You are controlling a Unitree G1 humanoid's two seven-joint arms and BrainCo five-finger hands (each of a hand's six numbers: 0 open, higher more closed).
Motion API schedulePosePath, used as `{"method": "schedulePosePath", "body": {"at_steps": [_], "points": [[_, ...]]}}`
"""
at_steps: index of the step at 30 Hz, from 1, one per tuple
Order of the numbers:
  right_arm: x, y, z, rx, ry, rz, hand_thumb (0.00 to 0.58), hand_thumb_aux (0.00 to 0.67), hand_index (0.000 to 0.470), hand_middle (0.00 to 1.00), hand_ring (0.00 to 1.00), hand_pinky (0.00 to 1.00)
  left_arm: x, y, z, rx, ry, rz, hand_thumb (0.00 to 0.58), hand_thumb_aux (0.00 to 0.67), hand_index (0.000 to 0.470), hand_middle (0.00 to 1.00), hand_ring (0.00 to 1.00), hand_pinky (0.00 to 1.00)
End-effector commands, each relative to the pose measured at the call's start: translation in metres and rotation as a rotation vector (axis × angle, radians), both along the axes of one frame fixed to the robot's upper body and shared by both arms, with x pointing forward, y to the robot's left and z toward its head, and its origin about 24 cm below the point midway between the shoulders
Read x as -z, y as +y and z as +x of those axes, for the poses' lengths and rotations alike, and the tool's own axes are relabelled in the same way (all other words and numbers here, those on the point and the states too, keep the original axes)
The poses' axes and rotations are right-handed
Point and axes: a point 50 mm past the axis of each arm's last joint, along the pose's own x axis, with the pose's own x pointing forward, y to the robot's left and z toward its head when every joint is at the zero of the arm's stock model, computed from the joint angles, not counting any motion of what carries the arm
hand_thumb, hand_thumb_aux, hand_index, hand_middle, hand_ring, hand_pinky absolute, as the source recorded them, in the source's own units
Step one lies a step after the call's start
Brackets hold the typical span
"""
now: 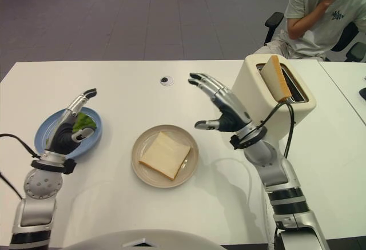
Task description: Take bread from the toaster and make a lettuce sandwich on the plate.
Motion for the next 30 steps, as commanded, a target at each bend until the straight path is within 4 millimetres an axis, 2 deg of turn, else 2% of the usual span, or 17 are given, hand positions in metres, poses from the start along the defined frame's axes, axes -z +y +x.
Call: {"method": "schedulePosePath", "body": {"at_steps": [1,3,5,12,13,14,15,16,17,18,19,24,30], "points": [[0.008,-0.014,-0.001,-0.002,0.103,0.100,0.000,0.000,0.000,0.00,0.00,0.00,0.004,0.044,-0.002,-0.231,0.071,0.395,0.000,0.000,0.000,0.00,0.00,0.00],[0.011,-0.015,-0.001,-0.001,0.120,0.110,0.000,0.000,0.000,0.00,0.00,0.00,0.010,0.067,-0.002,-0.336,0.107,0.510,0.000,0.000,0.000,0.00,0.00,0.00],[0.014,-0.013,-0.001,-0.010,0.134,0.110,0.000,0.000,0.000,0.00,0.00,0.00,0.018,0.080,-0.004,-0.390,0.147,0.566,0.000,0.000,0.000,0.00,0.00,0.00],[0.022,-0.005,-0.002,-0.039,0.154,0.070,0.000,0.000,0.000,0.00,0.00,0.00,0.053,0.088,-0.007,-0.407,0.306,0.647,0.000,0.000,0.000,0.00,0.00,0.00],[0.022,-0.005,-0.002,-0.040,0.152,0.069,0.000,0.000,0.000,0.00,0.00,0.00,0.057,0.090,-0.008,-0.409,0.331,0.650,0.053,0.032,0.022,0.00,0.00,0.00],[0.021,-0.005,-0.002,-0.041,0.151,0.069,0.000,0.000,0.000,0.00,0.00,0.00,0.060,0.092,-0.009,-0.415,0.348,0.660,0.258,0.171,0.120,0.00,0.00,0.00],[0.021,-0.005,-0.002,-0.043,0.150,0.070,0.000,0.000,0.000,0.00,0.00,0.00,0.061,0.094,-0.011,-0.423,0.362,0.671,0.476,0.386,0.271,0.00,0.00,0.00],[0.021,-0.005,-0.002,-0.043,0.150,0.071,0.000,0.000,0.000,0.00,0.00,0.00,0.062,0.095,-0.011,-0.429,0.374,0.682,0.521,0.457,0.321,0.00,0.00,0.00],[0.021,-0.005,-0.002,-0.044,0.150,0.072,0.000,0.000,0.000,0.00,0.00,0.00,0.062,0.096,-0.011,-0.433,0.376,0.692,0.539,0.491,0.345,0.00,0.00,0.00],[0.020,-0.004,-0.002,-0.044,0.150,0.074,0.000,0.000,0.000,0.00,0.00,0.00,0.062,0.095,-0.010,-0.433,0.377,0.698,0.579,0.638,0.448,0.00,0.00,0.00],[0.020,-0.004,-0.003,-0.046,0.149,0.075,0.000,0.000,0.000,0.00,0.00,0.00,0.062,0.094,-0.009,-0.432,0.374,0.704,0.580,0.670,0.470,0.00,0.00,0.00],[0.018,-0.004,-0.002,-0.049,0.141,0.072,0.000,0.000,0.000,0.00,0.00,0.00,0.059,0.091,-0.007,-0.435,0.360,0.711,0.580,0.670,0.470,0.00,0.00,0.00],[0.016,-0.006,-0.003,-0.047,0.135,0.074,0.000,0.000,0.000,0.00,0.00,0.00,0.066,0.087,-0.005,-0.416,0.376,0.706,0.580,0.670,0.470,0.00,0.00,0.00]]}}
